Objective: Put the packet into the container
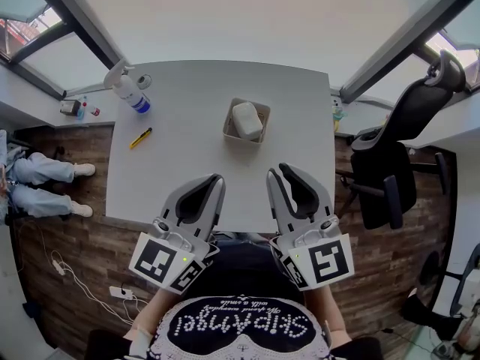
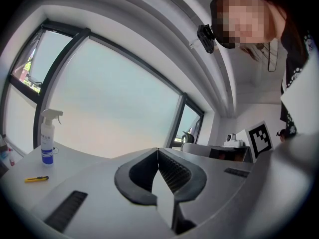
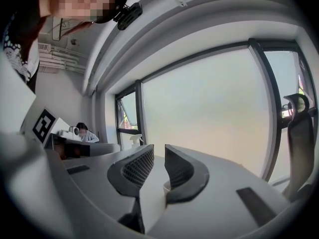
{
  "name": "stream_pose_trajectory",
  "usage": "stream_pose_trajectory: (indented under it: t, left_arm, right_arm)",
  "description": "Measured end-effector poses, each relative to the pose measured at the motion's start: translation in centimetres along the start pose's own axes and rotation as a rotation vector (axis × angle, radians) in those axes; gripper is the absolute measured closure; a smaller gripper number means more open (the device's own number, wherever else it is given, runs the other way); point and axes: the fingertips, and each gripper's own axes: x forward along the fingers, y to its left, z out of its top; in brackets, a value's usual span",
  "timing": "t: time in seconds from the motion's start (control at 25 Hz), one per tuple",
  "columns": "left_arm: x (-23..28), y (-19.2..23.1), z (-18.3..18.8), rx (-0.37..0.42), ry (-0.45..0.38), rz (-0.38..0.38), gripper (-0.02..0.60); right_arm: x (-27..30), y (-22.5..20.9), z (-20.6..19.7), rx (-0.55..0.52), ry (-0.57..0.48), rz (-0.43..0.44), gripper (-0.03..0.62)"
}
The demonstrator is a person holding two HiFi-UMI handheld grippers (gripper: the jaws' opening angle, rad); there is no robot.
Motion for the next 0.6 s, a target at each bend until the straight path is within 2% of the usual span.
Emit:
stream_pose_trajectory:
  t: [0.28, 0.6]
  left_arm:
    - [-0.4, -0.9, -0.8, 0.006, 0.027, -0.040, 0.572]
    - [-1.0, -1.5, -1.6, 0.000, 0.052, -0.070, 0.572]
  right_arm:
    - [-2.0, 0.9, -1.3, 0.009, 0.035, -0.006, 0.531]
    - [-3.3, 2.4, -2.7, 0.045, 0.063, 0.039, 0.539]
